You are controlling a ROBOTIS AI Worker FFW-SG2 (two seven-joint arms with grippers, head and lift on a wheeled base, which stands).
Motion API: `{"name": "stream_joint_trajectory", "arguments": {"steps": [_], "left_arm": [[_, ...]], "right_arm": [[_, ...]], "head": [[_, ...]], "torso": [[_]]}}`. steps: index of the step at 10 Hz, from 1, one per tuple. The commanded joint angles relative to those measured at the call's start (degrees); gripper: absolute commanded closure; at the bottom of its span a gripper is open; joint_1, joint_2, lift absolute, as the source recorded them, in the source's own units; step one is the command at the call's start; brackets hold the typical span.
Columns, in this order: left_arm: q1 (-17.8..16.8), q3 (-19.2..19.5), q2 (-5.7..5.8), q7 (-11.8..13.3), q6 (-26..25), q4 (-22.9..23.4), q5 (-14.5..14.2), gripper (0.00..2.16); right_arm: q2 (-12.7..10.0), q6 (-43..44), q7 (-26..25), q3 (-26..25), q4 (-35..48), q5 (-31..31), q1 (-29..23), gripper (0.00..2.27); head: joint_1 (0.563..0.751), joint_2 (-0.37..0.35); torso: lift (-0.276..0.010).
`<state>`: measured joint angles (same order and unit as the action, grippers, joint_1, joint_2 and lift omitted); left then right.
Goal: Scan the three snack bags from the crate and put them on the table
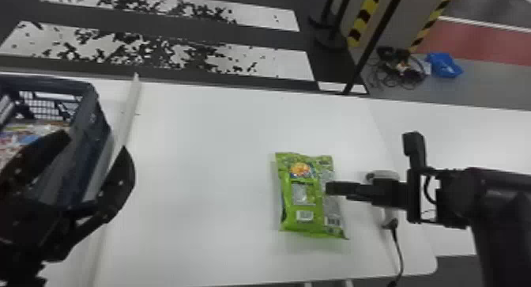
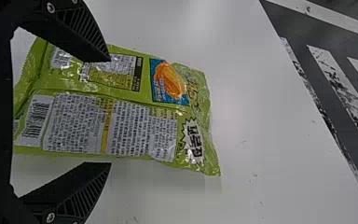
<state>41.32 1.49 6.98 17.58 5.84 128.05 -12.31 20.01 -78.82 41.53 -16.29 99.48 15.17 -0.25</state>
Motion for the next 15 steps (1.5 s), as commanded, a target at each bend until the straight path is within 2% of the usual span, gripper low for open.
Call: {"name": "stream_joint_trajectory", "arguments": {"steps": [1, 3, 6, 7, 8, 9, 11, 12, 13, 15], "left_arm": [[0.34, 0.00, -0.21, 0.00, -0.17, 0.01, 0.62, 0.03], [0.96, 0.18, -0.13, -0.09, -0.17, 0.10, 0.97, 0.03], [1.31, 0.09, -0.04, -0.09, -0.17, 0.98, 1.32, 0.03], [1.40, -0.18, 0.05, -0.26, -0.35, 0.89, 1.76, 0.03], [1.66, -0.26, 0.14, -0.26, -0.35, 0.80, 1.85, 0.03], [1.84, -0.18, 0.14, -0.26, -0.35, 0.89, 1.85, 0.03], [1.84, 0.09, 0.05, -0.26, -0.35, 0.98, 1.85, 0.03], [1.84, 0.09, -0.04, -0.26, -0.35, 0.71, 1.85, 0.03], [1.57, 0.09, -0.04, -0.26, -0.35, 0.36, 1.85, 0.03], [0.96, 0.18, 0.05, -0.35, -0.35, 0.18, 1.68, 0.03]], "right_arm": [[0.12, 4.51, 0.13, 2.32, -4.12, -1.55, 1.66, 0.09], [0.12, 8.55, 0.57, 4.08, -6.76, -3.04, 2.36, 0.09], [0.20, 9.78, 1.72, 6.36, -8.08, -3.92, 2.45, 0.12], [0.20, 9.78, 2.15, 7.24, -8.25, -4.63, 2.45, 0.46], [0.03, 8.55, 2.15, 8.03, -8.43, -5.42, 2.80, 1.59], [0.03, 7.84, 2.33, 8.12, -8.43, -5.15, 3.15, 1.95], [-0.06, 6.44, 3.21, 7.94, -5.35, -4.45, 2.45, 2.01], [-0.50, 5.56, 2.51, 6.36, -0.61, -4.28, 0.60, 2.01], [-1.20, 5.38, 1.80, 3.81, 3.09, -3.57, -0.54, 2.01], [-2.08, 3.63, -1.54, -5.24, 8.18, 4.78, -1.15, 2.01]], "head": [[0.695, -0.191], [0.695, -0.187], [0.695, -0.179], [0.695, -0.174], [0.695, -0.171], [0.695, -0.168], [0.695, -0.157], [0.695, -0.147], [0.695, -0.145], [0.695, -0.153]], "torso": [[-0.094], [-0.094], [-0.094], [-0.094], [-0.094], [-0.094], [-0.094], [-0.094], [-0.094], [-0.094]]}}
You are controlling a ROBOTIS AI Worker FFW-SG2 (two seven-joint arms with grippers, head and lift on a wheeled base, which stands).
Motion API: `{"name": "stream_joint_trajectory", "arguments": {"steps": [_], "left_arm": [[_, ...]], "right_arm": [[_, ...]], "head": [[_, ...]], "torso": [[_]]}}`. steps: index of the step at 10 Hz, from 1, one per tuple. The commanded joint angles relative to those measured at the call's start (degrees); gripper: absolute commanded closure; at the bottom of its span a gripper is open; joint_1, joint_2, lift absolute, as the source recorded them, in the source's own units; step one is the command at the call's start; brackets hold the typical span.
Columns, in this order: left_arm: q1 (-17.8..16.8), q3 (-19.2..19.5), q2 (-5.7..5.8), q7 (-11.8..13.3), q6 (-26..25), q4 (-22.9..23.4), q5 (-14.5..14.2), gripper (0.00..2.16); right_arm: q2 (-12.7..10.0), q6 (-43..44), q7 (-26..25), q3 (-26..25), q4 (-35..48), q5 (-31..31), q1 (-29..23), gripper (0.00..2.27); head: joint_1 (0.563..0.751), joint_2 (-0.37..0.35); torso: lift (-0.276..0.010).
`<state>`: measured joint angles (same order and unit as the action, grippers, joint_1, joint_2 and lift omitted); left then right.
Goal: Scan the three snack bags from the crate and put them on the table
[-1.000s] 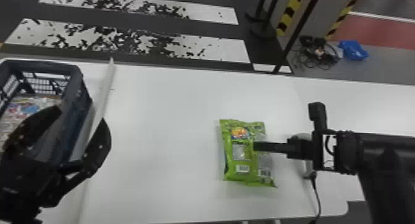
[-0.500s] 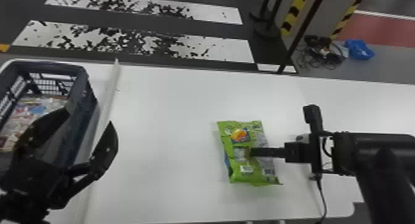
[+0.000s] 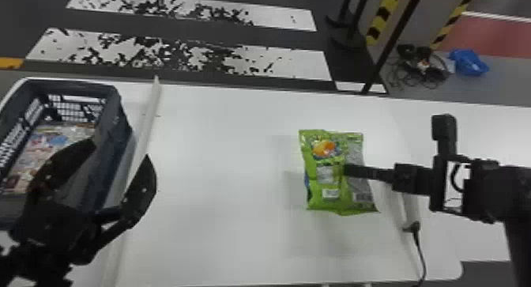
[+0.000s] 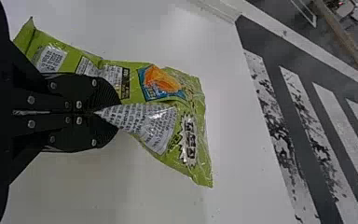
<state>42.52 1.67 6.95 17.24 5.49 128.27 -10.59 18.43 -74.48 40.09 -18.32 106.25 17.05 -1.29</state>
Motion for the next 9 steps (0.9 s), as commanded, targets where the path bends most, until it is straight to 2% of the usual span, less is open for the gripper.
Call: {"name": "stream_joint_trajectory", "arguments": {"steps": [1, 2, 4, 6, 7, 9], "left_arm": [[-0.59, 0.00, 0.08, -0.01, -0.18, -0.39, -0.14, 0.03], [-0.77, 0.00, 0.34, -0.01, -0.35, -0.65, -0.22, 0.03], [-1.12, 0.36, 0.78, -0.01, -1.05, -1.18, -0.49, 0.03], [-1.38, 0.53, 1.05, -0.19, -1.05, -1.44, -0.66, 0.03], [-1.56, 0.53, 1.05, -0.19, -1.05, -1.79, -0.66, 0.03], [-2.35, 0.27, 1.05, -0.19, -1.05, -2.32, -0.93, 0.03]], "right_arm": [[-2.34, 1.57, -4.67, -7.17, 3.35, 4.57, -0.12, 2.01], [-3.92, 4.03, -8.72, -11.13, 3.18, 6.77, 0.67, 2.01], [-5.15, 16.16, -25.15, -17.45, -0.60, 14.94, 1.03, 2.07], [-5.77, 24.59, -35.88, -23.52, -6.75, 18.46, 3.22, 2.12], [-5.42, 30.92, -40.71, -24.75, -10.53, 17.93, 3.84, 2.12], [-1.81, 41.12, -52.05, -20.97, -20.64, 13.45, 4.10, 2.12]], "head": [[0.695, -0.167], [0.695, -0.196], [0.695, -0.257], [0.695, -0.350], [0.695, -0.350], [0.695, -0.350]], "torso": [[-0.094], [-0.094], [-0.094], [-0.094], [-0.094], [-0.094]]}}
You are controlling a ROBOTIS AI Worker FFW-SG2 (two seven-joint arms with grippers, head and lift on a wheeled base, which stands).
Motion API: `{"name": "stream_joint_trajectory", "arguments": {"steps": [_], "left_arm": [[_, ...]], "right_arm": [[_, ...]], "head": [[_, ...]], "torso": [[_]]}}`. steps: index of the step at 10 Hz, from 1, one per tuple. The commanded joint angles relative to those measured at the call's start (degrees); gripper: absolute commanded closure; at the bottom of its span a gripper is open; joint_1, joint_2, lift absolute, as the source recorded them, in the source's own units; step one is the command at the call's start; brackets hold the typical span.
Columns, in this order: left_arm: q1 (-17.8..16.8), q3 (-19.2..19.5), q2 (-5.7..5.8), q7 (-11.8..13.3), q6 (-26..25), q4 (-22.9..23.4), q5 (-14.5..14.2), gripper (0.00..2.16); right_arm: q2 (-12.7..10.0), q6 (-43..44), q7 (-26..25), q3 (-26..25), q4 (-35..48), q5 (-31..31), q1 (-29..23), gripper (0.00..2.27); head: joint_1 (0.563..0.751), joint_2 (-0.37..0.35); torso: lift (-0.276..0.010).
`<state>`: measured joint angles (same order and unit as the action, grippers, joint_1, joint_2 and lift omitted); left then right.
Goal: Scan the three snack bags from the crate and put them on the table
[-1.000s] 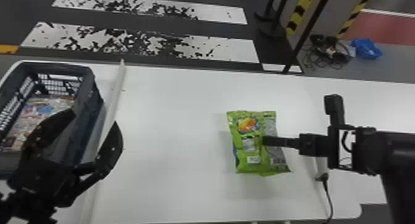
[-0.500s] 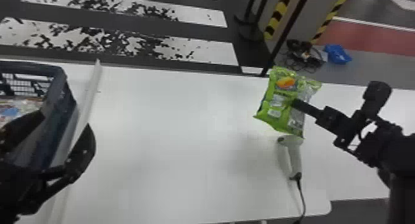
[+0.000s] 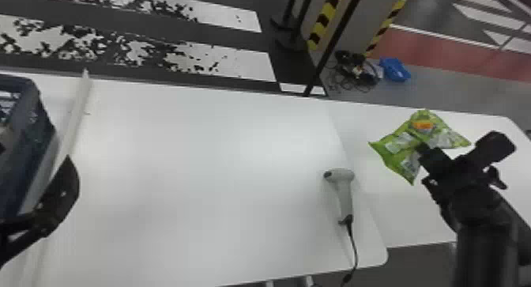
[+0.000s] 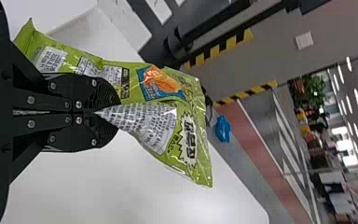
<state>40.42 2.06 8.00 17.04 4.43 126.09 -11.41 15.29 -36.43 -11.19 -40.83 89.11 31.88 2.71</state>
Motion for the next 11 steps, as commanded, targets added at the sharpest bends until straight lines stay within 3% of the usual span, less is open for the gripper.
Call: {"name": "stream_joint_trajectory", "arguments": {"steps": [1, 3, 4, 6, 10, 11], "left_arm": [[-0.61, -0.39, 0.00, 0.01, 0.00, -0.58, -0.10, 0.03], [-0.87, -0.92, 0.18, 0.09, 0.00, -1.02, -0.10, 0.03], [-0.87, -0.92, 0.18, 0.09, 0.00, -1.02, -0.10, 0.03], [-0.78, -0.92, 0.26, 0.27, 0.00, -0.58, -0.19, 0.03], [-0.61, -1.01, 0.53, 0.36, 0.00, -0.14, -0.63, 0.03], [-0.69, -1.01, 0.61, 0.36, 0.00, 0.03, -0.71, 0.03]], "right_arm": [[2.38, 7.99, -3.40, 3.83, -10.27, -4.90, 1.42, 2.12], [3.17, 10.63, -6.48, 5.41, -18.18, -6.48, 3.44, 2.08], [3.17, 10.98, -10.52, 8.48, -18.45, -7.88, 3.44, 1.80], [2.46, 15.73, -12.19, 9.98, -18.45, -8.06, 2.04, 0.03], [1.50, 23.29, -12.46, 9.98, -8.69, -7.18, -4.12, 0.05], [-0.09, 24.69, -12.63, 9.80, -1.40, -7.18, -8.07, 0.07]], "head": [[0.695, -0.350], [0.695, -0.350], [0.695, -0.350], [0.695, -0.350], [0.695, -0.350], [0.695, -0.350]], "torso": [[-0.094], [-0.094], [-0.094], [-0.094], [-0.094], [-0.094]]}}
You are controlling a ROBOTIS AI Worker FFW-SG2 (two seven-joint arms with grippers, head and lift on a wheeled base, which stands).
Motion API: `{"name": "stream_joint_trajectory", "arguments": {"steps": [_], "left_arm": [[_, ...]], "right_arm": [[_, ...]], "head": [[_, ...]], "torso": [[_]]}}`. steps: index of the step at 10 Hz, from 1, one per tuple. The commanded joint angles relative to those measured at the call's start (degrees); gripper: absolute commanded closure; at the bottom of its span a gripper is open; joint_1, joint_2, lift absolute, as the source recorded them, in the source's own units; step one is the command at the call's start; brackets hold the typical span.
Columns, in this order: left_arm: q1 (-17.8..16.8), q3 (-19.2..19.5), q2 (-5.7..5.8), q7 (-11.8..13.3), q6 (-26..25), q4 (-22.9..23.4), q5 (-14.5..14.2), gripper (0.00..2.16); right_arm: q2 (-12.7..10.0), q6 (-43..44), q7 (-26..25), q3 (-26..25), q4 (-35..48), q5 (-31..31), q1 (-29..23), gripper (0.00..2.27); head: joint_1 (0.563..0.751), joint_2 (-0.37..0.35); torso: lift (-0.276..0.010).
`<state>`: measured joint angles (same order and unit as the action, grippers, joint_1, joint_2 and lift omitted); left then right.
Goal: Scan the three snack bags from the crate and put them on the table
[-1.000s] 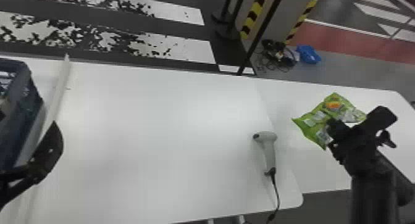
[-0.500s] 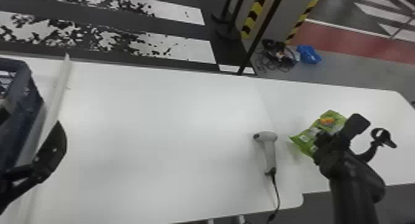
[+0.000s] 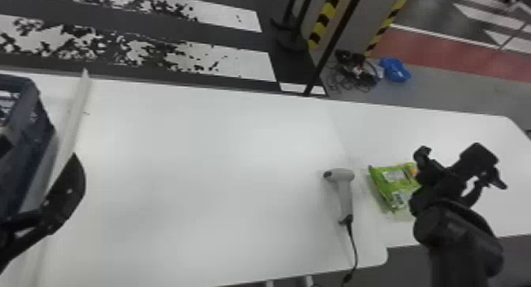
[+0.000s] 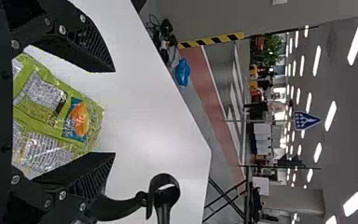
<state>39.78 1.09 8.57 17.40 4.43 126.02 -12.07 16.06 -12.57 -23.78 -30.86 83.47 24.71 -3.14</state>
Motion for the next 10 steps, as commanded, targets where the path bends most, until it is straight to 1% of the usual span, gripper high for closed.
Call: {"name": "stream_joint_trajectory", "arguments": {"steps": [1, 2, 3, 5, 6, 7, 8, 10], "left_arm": [[-0.23, -0.04, 0.04, 0.00, 0.00, 0.10, -0.06, 0.03], [-0.49, -0.21, 0.04, 0.00, 0.00, 0.10, -0.06, 0.03], [-1.02, -0.74, -0.05, -0.09, -0.18, -0.08, -0.06, 0.03], [-1.37, -0.92, -0.31, -0.35, -1.41, -0.16, -0.23, 0.03], [-1.37, -0.92, -0.49, -0.53, -1.93, -0.16, -0.41, 0.03], [-1.37, -0.74, -0.66, -0.70, -2.11, -0.16, -0.58, 0.03], [-1.37, -0.74, -0.93, -0.88, -2.11, -0.34, -0.76, 0.03], [-2.16, -0.92, -1.28, -1.76, -3.16, -1.39, -1.20, 0.03]], "right_arm": [[-2.27, 2.94, 1.19, 0.71, 12.24, 0.69, -7.23, 0.06], [-3.76, -0.40, 3.65, 2.56, 21.03, 0.25, -11.89, 0.06], [-4.55, -7.96, 4.18, 5.28, 26.22, 0.16, -13.47, 0.08], [-7.28, -15.34, 10.07, 12.23, 32.28, -0.63, -15.41, 0.09], [-8.42, -17.62, 10.24, 17.68, 34.83, -3.18, -16.37, 0.10], [-9.38, -17.62, 10.24, 23.65, 36.94, -7.05, -18.13, 0.13], [-9.56, -16.74, 10.24, 28.49, 37.90, -9.33, -19.89, 0.13], [-9.65, -8.83, 9.72, 34.55, 39.75, -12.41, -25.34, 0.13]], "head": [[0.695, -0.350], [0.695, -0.350], [0.695, -0.350], [0.695, -0.350], [0.695, -0.350], [0.695, -0.325], [0.695, -0.283], [0.695, -0.145]], "torso": [[-0.094], [-0.094], [-0.094], [-0.094], [-0.094], [-0.094], [-0.094], [-0.094]]}}
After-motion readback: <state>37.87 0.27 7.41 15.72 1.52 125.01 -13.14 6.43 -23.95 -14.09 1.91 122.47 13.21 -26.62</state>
